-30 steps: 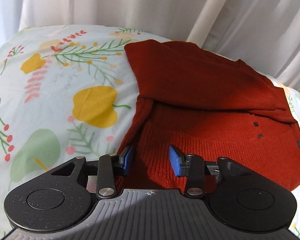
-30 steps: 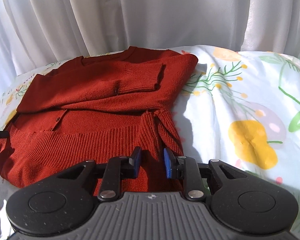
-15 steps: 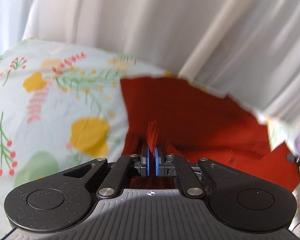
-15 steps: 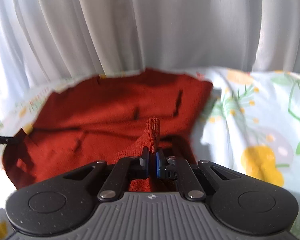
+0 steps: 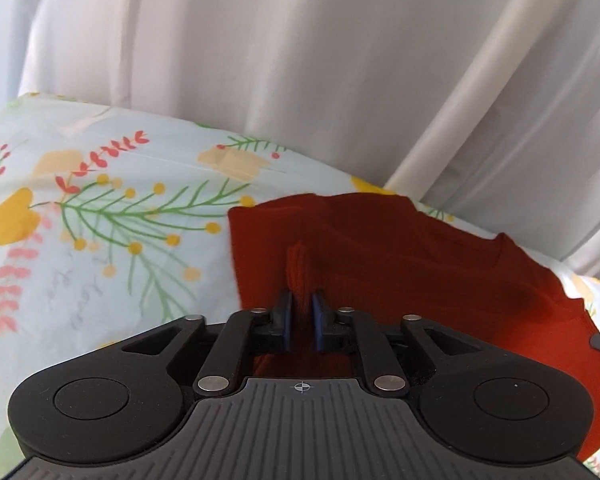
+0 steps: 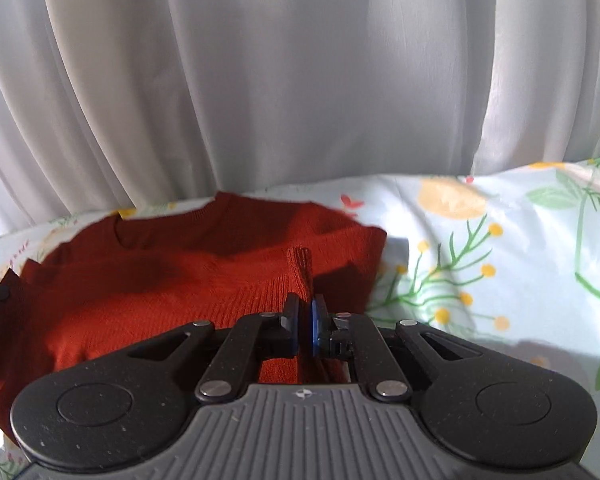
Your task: Fold small clothes
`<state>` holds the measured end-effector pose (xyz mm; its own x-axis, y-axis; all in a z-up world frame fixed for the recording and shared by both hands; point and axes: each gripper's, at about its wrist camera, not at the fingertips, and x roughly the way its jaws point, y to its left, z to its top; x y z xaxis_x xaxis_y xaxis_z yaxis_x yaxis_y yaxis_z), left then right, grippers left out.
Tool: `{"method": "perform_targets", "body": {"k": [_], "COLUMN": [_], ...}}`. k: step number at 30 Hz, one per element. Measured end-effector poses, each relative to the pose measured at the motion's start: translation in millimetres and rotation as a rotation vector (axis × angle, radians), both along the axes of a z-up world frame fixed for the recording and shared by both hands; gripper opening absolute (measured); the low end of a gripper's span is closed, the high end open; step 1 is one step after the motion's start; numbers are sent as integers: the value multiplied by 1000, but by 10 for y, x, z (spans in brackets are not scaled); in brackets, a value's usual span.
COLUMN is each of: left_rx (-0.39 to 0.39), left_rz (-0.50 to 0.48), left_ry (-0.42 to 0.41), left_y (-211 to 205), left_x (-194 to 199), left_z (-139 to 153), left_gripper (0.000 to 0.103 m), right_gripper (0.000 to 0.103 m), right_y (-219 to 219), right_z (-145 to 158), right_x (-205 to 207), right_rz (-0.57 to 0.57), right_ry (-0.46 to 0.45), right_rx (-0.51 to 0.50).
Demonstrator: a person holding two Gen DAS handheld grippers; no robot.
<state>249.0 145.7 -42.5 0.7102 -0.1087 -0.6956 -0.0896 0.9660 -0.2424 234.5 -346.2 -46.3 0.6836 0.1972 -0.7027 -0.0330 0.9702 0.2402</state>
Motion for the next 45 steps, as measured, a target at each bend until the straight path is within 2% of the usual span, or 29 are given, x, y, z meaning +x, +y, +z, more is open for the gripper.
{"method": "perform_targets", "body": {"k": [3, 7, 9, 11, 14, 16, 19, 22, 23, 24, 26, 28, 29, 31, 32, 35, 37, 39, 41, 43, 44, 45], "left_rx": [-16, -14, 2, 4, 43, 19, 56, 119, 125, 120, 58, -66, -129, -211, -227, -221, -167, -117, -85, -81, -84, -54], "left_rz": [-24, -55, -54, -51, -57, -53, -17, 34, 59, 87, 130, 104, 80, 38, 26, 19, 42, 87, 154, 213, 229, 278], "left_ry": [7, 24, 17, -7, -96, -162, -235, -270, -261, -238, -211, -261, -275, -263, -243, -169, -168, -202, -233, -247, -263, -251], "left_y": [68, 46, 22, 4, -38, -21, -83, -206, -228, -235, -216, -197, -220, -332, -410, -581, -600, -523, -350, -139, -58, -7], "left_x": [-33, 15, 6, -23, -62, 1, 259, 606, 715, 797, 807, 657, 581, 550, 570, 676, 706, 688, 651, 577, 538, 514], "left_z": [-49, -72, -54, 7, 286, 523, 773, 824, 795, 760, 695, 598, 516, 347, 249, -34, -176, -265, -338, -378, -392, -393], "left_gripper": [29, 29, 10, 8, 8, 8, 8, 9, 18, 42, 71, 82, 89, 91, 91, 91, 91, 90, 90, 90, 90, 93], "right_gripper": [9, 12, 12, 6, 5, 5, 5, 5, 5, 5, 6, 9, 12, 23, 24, 24, 24, 24, 24, 22, 22, 22], "right_y": [-35, -18, 9, 56, 123, 96, 56, 101, 128, 153, 170, 142, 121, 155, 224, 626, 944, 1082, 996, 797, 653, 512], "right_z": [-68, -167, -170, -139, -34, 140, 444, 628, 657, 667, 634, 568, 518, 347, 217, -292, -529, -589, -579, -556, -557, -546], "right_x": [8, 28, 19, -7, -82, -115, -19, 246, 339, 427, 571, 632, 621, 582, 583, 683, 732, 735, 766, 769, 755, 724], "right_rz": [13, 30, 19, 11, 7, -18, -64, -99, -110, -125, -172, -248, -270, -262, -231, -94, -11, 28, 33, 2, -3, -20], "right_ry": [20, 56, 52, 45, -11, -69, -164, -213, -226, -240, -255, -234, -226, -209, -185, -22, 44, -8, -56, -99, -117, -133], "right_rx": [29, 54, 40, 21, -22, -12, 9, -14, -23, -36, -50, -26, 31, 206, 313, 634, 719, 693, 642, 492, 441, 404]}}
